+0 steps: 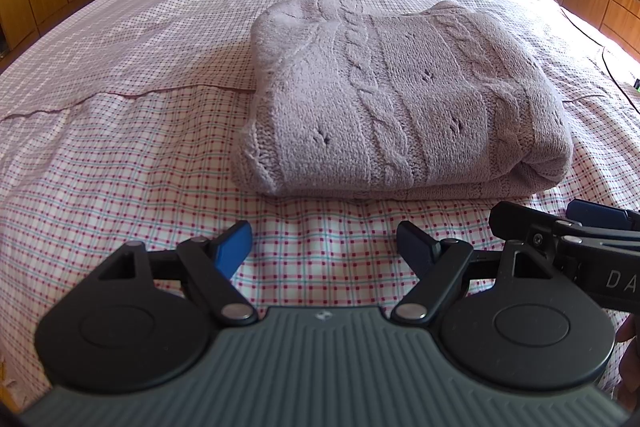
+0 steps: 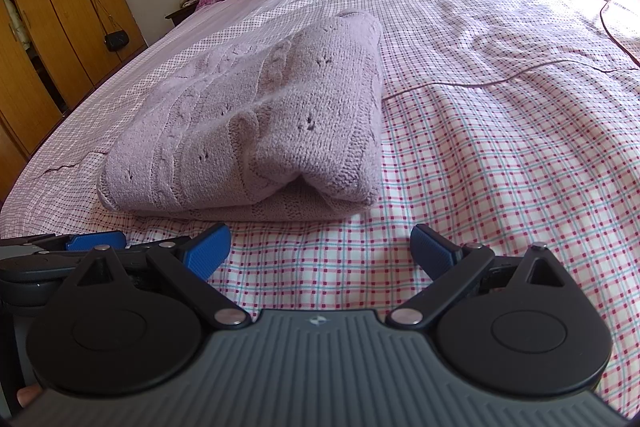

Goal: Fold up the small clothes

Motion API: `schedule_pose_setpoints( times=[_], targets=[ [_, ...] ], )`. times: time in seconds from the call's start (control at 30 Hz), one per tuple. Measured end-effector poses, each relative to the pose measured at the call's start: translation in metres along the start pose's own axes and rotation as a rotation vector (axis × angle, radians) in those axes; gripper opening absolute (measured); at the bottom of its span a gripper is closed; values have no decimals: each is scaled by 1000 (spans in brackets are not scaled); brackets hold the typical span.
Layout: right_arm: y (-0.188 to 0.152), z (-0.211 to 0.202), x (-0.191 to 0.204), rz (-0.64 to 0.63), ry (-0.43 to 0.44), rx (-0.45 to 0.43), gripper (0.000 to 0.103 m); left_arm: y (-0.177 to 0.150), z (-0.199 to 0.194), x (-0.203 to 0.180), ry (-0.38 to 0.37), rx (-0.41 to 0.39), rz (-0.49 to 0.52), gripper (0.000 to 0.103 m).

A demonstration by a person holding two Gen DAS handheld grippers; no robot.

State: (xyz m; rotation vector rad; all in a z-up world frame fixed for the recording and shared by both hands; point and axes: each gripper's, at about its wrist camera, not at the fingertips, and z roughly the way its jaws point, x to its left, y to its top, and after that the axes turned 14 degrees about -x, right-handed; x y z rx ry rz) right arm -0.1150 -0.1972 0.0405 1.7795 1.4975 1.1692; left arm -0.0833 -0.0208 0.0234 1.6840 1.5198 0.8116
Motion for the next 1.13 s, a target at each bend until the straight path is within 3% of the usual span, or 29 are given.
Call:
schedule_pose_setpoints(
  times=[1.13],
  targets=[
    [-1, -2, 1, 8, 2, 0, 100, 0, 0, -1, 3, 5, 16, 81]
  ],
)
